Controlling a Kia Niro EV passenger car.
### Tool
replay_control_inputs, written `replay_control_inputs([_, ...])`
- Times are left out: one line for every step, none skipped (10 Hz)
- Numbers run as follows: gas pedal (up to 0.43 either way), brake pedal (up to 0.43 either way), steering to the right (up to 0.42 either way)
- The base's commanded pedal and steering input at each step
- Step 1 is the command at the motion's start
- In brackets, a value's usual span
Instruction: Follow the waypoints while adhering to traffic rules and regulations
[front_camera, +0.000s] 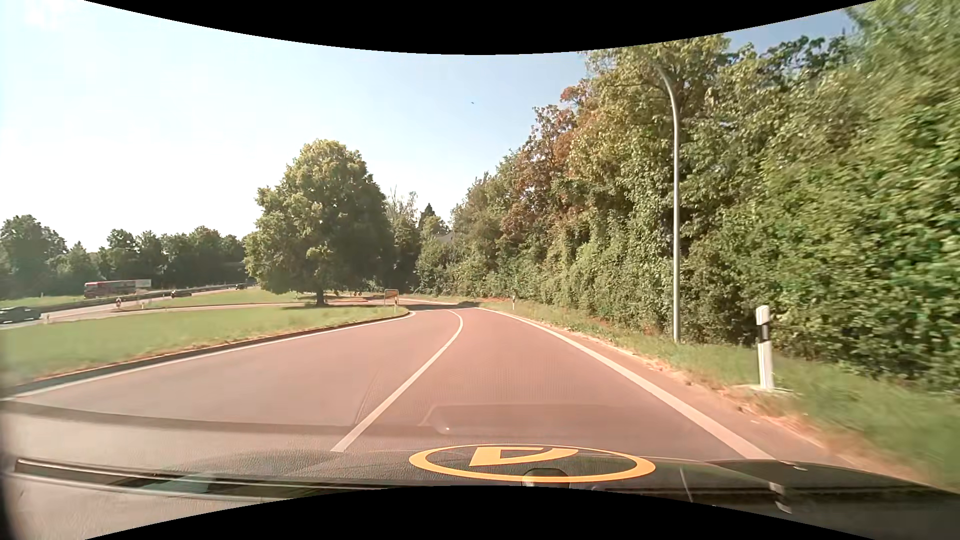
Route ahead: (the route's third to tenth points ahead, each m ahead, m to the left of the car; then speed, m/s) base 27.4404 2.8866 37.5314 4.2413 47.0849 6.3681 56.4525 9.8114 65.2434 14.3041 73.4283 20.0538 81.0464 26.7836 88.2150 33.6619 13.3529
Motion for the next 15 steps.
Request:
replay_control_inputs([0.268, 0.0, 0.001])
replay_control_inputs([0.26, 0.0, -0.001])
replay_control_inputs([0.248, 0.0, -0.001])
replay_control_inputs([0.24, 0.0, -0.003])
replay_control_inputs([0.228, 0.0, -0.009])
replay_control_inputs([0.228, 0.0, -0.012])
replay_control_inputs([0.22, 0.0, -0.013])
replay_control_inputs([0.209, 0.0, -0.016])
replay_control_inputs([0.197, 0.0, -0.021])
replay_control_inputs([0.197, 0.0, -0.029])
replay_control_inputs([0.197, 0.0, -0.033])
replay_control_inputs([0.197, 0.0, -0.036])
replay_control_inputs([0.189, 0.0, -0.039])
replay_control_inputs([0.189, 0.0, -0.042])
replay_control_inputs([0.189, 0.0, -0.043])
